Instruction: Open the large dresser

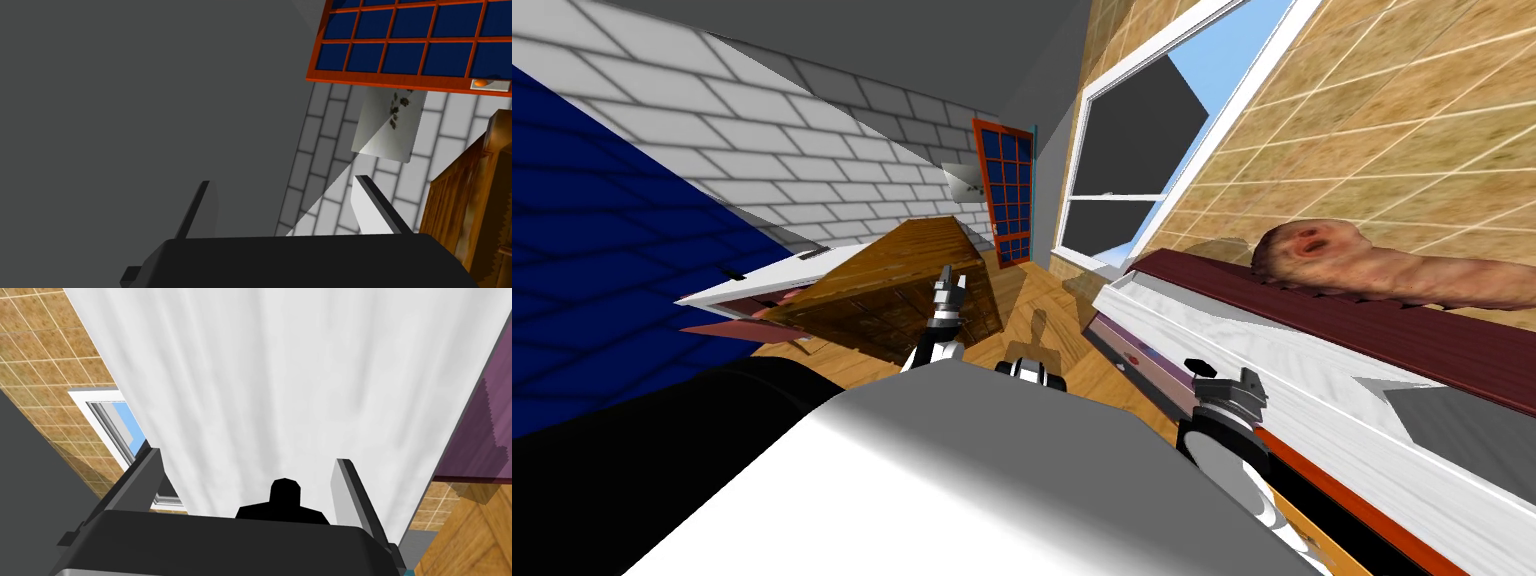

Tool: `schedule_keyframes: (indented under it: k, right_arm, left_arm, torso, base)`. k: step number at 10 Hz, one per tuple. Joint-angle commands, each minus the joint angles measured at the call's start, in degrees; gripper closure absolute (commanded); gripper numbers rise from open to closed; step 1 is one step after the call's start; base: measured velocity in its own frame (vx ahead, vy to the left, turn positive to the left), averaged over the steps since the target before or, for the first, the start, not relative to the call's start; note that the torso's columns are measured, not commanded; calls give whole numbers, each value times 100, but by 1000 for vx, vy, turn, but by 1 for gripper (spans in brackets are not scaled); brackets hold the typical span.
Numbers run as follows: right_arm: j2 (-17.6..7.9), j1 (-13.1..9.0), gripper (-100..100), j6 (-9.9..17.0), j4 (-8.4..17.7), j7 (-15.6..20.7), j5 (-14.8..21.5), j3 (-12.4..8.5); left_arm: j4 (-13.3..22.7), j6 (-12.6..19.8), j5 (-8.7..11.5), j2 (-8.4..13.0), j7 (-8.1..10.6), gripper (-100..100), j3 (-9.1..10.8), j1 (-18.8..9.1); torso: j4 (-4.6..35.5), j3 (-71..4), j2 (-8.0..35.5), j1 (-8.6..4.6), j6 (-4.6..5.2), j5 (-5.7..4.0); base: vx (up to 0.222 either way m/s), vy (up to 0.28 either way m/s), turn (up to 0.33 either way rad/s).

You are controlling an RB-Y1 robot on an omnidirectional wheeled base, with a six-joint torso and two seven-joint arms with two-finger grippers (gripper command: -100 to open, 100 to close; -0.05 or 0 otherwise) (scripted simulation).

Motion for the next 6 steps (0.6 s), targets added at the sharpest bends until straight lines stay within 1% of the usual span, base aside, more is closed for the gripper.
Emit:
schedule_keyframes:
  k: [1, 6]
  right_arm:
    - [7, 12, 0, -22, 6, 11, -7, 7]
    - [36, 44, 0, -67, 48, 15, -15, 49]
  left_arm:
    - [0, 0, 0, 0, 0, 0, 0, 0]
    - [0, 0, 0, 0, 0, 0, 0, 0]
  torso:
    - [-7, -1, -5, -8, 2, -11]
    - [-26, -8, -25, -44, 8, -43]
  base:
    - [0, 0, 0]
    - [0, 0, 0]
